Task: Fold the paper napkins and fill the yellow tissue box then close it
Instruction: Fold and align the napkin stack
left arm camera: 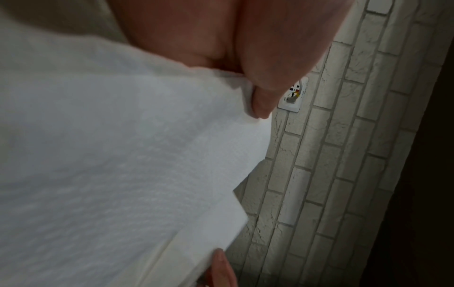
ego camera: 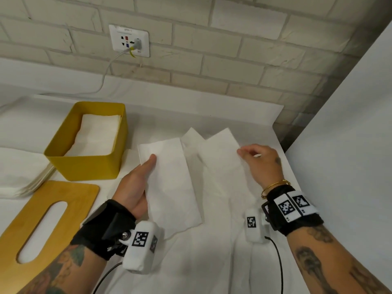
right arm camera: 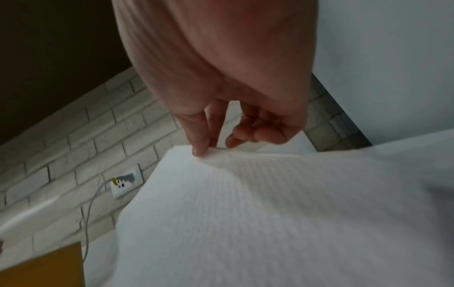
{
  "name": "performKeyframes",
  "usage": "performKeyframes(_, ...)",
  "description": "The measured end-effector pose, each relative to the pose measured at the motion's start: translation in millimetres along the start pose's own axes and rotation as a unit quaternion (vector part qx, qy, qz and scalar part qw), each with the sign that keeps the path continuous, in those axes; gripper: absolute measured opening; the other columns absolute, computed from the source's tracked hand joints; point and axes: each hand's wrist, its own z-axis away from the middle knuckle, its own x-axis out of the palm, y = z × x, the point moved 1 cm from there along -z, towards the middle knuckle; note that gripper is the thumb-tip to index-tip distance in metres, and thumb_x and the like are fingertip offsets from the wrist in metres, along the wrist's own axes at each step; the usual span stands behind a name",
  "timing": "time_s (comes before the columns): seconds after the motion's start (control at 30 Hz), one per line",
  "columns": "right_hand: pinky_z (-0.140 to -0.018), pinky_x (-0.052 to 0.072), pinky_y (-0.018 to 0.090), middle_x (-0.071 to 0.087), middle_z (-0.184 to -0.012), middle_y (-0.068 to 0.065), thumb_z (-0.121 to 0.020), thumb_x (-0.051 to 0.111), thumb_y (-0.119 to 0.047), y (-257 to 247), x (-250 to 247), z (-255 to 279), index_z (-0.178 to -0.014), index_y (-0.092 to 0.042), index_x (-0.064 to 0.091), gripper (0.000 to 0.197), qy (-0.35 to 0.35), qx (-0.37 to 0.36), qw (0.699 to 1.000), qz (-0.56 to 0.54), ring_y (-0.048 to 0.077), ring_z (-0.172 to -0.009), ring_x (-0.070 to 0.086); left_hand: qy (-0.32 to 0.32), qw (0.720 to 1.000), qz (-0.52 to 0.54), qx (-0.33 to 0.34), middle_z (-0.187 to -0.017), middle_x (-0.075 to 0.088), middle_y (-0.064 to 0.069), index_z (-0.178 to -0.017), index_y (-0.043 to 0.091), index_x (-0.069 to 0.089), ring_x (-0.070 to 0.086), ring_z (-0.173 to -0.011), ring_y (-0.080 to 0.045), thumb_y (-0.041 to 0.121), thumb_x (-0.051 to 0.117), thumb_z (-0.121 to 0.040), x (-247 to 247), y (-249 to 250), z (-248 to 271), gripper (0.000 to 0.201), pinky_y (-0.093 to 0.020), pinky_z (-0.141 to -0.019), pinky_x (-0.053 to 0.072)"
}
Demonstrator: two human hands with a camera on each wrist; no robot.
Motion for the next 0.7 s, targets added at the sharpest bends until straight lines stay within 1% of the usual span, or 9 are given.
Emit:
performKeyframes(0.1,-0.075,0.042,0.011,0.067,-0.106,0.001,-0.095,0.069,-0.026,-20,-19,-4,-0.093,-0.023,0.071,0.004,0.034,-0.072,0.997,0.01,0.009,-0.089,0.06,0.007,1.0,0.009,0.004,-0.113,0.076,-0.011,-0.121,0.01,0.068,0.075,-0.101,-0.025,0.033,0.055,-0.102,0,2,0,0.032,-0.043,-0.093,0.053)
performKeyframes(0.2,-0.069,0.041,0.002,0.069,-0.086,-0.015,-0.096,0.067,-0.021,-43,-33,2,-0.084,-0.029,0.067,0.015,0.038,-0.119,0.992,-0.02,-0.007,-0.08,0.061,0.0,1.0,0.015,0.003,-0.112,0.076,-0.011,-0.119,0.009,0.069,0.075,-0.098,-0.025,0.032,0.055,-0.103,2,3,-2,0.032,-0.042,-0.09,0.054)
performKeyframes(0.27,-0.066,0.044,0.003,0.071,-0.074,-0.019,-0.096,0.068,-0.02,-57,-38,10,-0.082,-0.031,0.065,0.017,0.025,-0.134,0.988,-0.076,-0.01,-0.072,0.063,-0.006,1.0,0.022,-0.001,-0.112,0.076,-0.012,-0.118,0.008,0.069,0.076,-0.097,-0.025,0.033,0.053,-0.103,5,3,-3,0.032,-0.042,-0.088,0.054)
performKeyframes(0.33,-0.067,0.05,0.011,0.075,-0.075,-0.015,-0.095,0.069,-0.019,-71,-37,23,-0.087,-0.028,0.066,0.012,-0.022,-0.143,0.983,-0.115,-0.003,-0.071,0.065,-0.012,1.0,0.025,-0.004,-0.112,0.076,-0.013,-0.119,0.007,0.068,0.076,-0.097,-0.026,0.032,0.053,-0.104,9,3,-5,0.033,-0.042,-0.086,0.054)
performKeyframes(0.43,-0.077,0.057,0.028,0.079,-0.087,-0.001,-0.091,0.071,-0.015,-87,-25,44,-0.098,-0.021,0.067,0.01,-0.115,-0.135,0.967,-0.184,0.012,-0.083,0.073,-0.02,0.999,0.039,-0.016,-0.119,0.074,-0.015,-0.129,0.005,0.064,0.072,-0.107,-0.03,0.032,0.054,-0.104,13,0,-9,0.039,-0.044,-0.09,0.055)
performKeyframes(0.53,-0.075,0.061,0.034,0.078,-0.096,0.006,-0.081,0.069,-0.014,-97,-12,58,-0.104,-0.012,0.066,0.024,-0.199,-0.094,0.91,-0.351,0.02,-0.088,0.074,-0.047,0.997,0.051,-0.041,-0.127,0.07,-0.017,-0.137,0.006,0.06,0.068,-0.115,-0.034,0.035,0.052,-0.105,14,-6,-15,0.044,-0.047,-0.098,0.052)
performKeyframes(0.6,-0.071,0.061,0.032,0.078,-0.096,0.008,-0.08,0.067,-0.011,-100,-2,63,-0.106,-0.01,0.066,0.027,-0.222,-0.062,0.87,-0.436,0.02,-0.086,0.073,-0.066,0.994,0.062,-0.059,-0.119,0.072,-0.015,-0.14,0.006,0.058,0.071,-0.106,-0.032,0.034,0.051,-0.106,14,-9,-17,0.044,-0.045,-0.093,0.054)
performKeyframes(0.67,-0.073,0.06,0.033,0.077,-0.096,0.01,-0.08,0.068,-0.012,-93,15,65,-0.106,-0.01,0.067,0.027,-0.212,-0.015,0.869,-0.446,0.021,-0.086,0.072,-0.083,0.991,0.076,-0.071,-0.108,0.075,-0.014,-0.138,0.005,0.059,0.074,-0.094,-0.03,0.032,0.047,-0.108,16,-11,-16,0.042,-0.041,-0.084,0.055)
performKeyframes(0.7,-0.078,0.059,0.036,0.077,-0.098,0.012,-0.081,0.071,-0.014,-85,26,66,-0.106,-0.01,0.068,0.026,-0.2,0.015,0.883,-0.425,0.024,-0.088,0.072,-0.095,0.989,0.081,-0.076,-0.112,0.074,-0.016,-0.135,0.005,0.061,0.073,-0.097,-0.031,0.033,0.046,-0.108,19,-11,-14,0.042,-0.042,-0.085,0.054)
